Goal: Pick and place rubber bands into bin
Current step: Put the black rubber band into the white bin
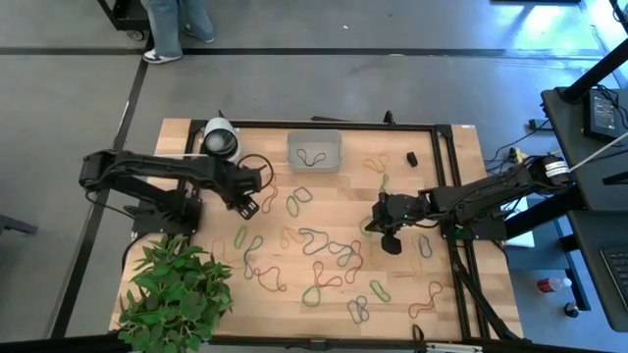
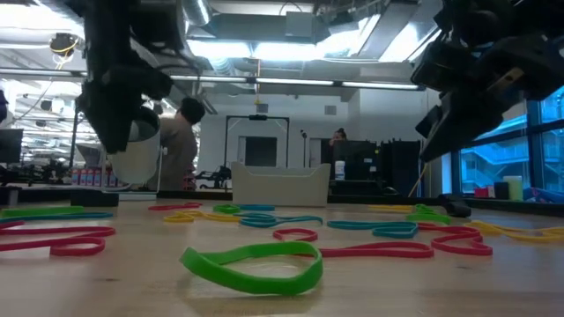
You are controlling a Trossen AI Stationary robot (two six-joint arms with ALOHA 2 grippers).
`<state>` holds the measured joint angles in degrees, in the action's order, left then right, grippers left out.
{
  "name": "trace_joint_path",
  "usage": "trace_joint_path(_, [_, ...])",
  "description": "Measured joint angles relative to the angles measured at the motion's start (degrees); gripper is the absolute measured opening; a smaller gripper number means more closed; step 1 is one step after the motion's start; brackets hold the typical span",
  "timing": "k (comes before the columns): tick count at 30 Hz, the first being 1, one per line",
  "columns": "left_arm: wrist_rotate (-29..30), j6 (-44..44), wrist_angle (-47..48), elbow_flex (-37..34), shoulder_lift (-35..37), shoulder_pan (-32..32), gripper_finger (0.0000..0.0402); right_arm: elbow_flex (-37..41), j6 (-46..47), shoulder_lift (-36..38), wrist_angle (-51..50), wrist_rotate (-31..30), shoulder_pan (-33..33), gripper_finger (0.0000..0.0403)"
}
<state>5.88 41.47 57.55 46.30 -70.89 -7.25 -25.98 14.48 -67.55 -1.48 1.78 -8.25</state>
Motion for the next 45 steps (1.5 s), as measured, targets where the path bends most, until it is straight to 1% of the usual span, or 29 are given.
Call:
trace_joint_path(7, [0.01,-0.02,-0.34,-0.02,-7.84,-1.13,0.0181,0.00,0.02,0.00,0.48,0.00,0.00,0.0006])
trace_joint_path(15, [0.07,-0.09,-0.63,-0.02,-16.59,-2.45,0.0166,0.00,0.50,0.00,0.59,0.01,0.00,0.0007])
trace_joint_path(21, [-0.37,-0.26,-3.24,-0.01,-21.97,-3.14,0.0148,0.00,1.75,0.00,0.59,0.02,0.00,0.0007])
trace_joint_path(25, [-1.24,-1.77,-4.26,0.17,-23.96,-3.12,0.0132,0.00,1.76,-0.02,0.71,0.03,0.00,0.0007])
trace_joint_path(29, [-2.07,-1.79,-4.52,0.15,-24.36,-3.14,0.0108,0.00,1.91,-0.02,0.82,0.02,-0.01,0.0007])
trace_joint_path(35, [-3.21,-1.73,-5.25,0.11,-24.36,-3.14,0.0049,0.00,1.95,-0.02,1.36,0.02,0.00,0.0007])
trace_joint_path(38, [-2.99,0.76,-5.05,0.23,-24.39,-2.85,0.0013,0.00,1.96,-0.02,1.38,0.02,-0.02,0.0007])
trace_joint_path(40, [-2.69,2.56,-4.22,0.84,-24.54,-2.63,0.0007,0.00,1.97,-0.02,1.38,0.02,0.00,0.0007])
trace_joint_path(45, [-2.43,2.75,-1.42,3.55,-24.82,-1.62,0.0004,0.00,1.97,-0.02,1.38,0.01,0.00,0.0007])
